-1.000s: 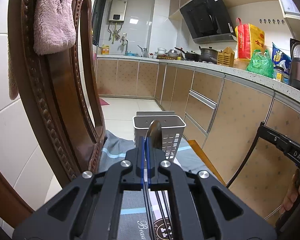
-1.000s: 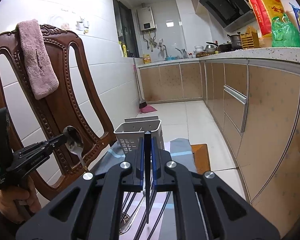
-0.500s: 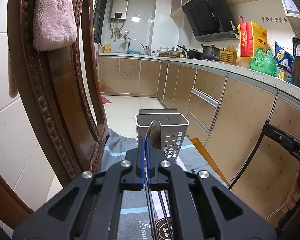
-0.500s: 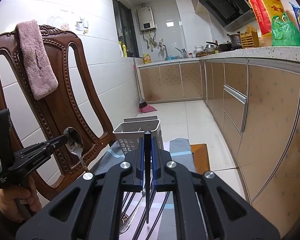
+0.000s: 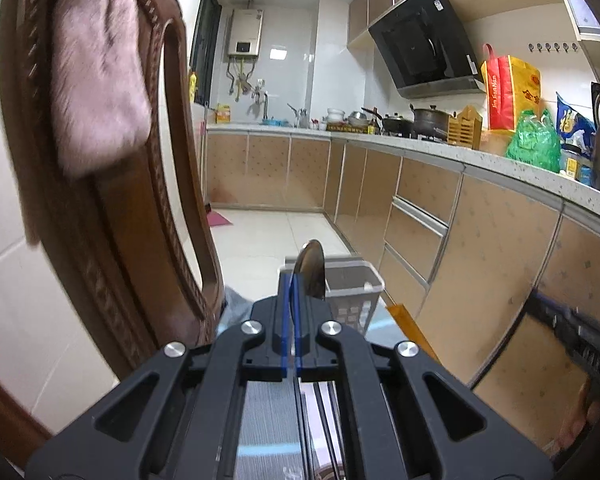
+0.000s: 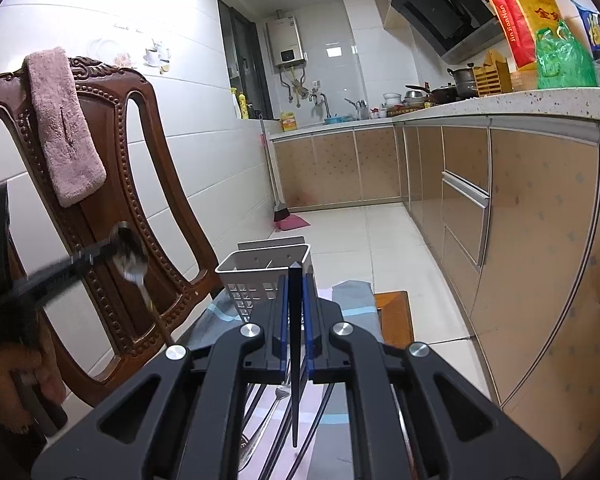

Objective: Organize utensils
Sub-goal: 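Carry the spoon above the grey holder with the left gripper while the right holds the chopstick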

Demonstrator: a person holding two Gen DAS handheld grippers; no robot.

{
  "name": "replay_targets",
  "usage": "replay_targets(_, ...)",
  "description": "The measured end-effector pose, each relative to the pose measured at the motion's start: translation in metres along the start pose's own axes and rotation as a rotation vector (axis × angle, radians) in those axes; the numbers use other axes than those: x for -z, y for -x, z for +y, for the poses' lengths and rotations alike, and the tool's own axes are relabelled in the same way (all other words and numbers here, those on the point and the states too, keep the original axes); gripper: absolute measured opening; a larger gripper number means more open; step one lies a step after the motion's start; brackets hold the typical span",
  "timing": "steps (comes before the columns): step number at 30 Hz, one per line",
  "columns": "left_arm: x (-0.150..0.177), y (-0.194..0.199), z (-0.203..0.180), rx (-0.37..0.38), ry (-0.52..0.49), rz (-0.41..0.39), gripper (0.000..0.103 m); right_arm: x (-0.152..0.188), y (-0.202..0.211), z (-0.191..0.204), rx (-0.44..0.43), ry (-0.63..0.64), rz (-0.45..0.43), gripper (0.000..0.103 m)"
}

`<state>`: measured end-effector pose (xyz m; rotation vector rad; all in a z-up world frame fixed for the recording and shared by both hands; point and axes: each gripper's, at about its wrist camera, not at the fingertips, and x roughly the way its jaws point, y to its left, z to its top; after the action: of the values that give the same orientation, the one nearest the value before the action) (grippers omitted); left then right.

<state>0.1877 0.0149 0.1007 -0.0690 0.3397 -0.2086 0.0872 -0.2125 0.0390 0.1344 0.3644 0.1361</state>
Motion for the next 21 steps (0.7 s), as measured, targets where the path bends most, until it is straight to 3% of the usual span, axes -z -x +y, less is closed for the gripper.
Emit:
replay_targets(13, -0.102, -0.062, 0.000, -0.087, 0.013, -0.094, 0.002, 0.000, -0.016, -0.024, -0.009, -0.065, 0.024, 0.007)
replay_targets(21, -0.109, -0.129, 0.014, -0.177, 0.072, -0.072, 0.002, 0.000, -0.023, -0.034, -0.008, -0.078, 0.035, 0.007)
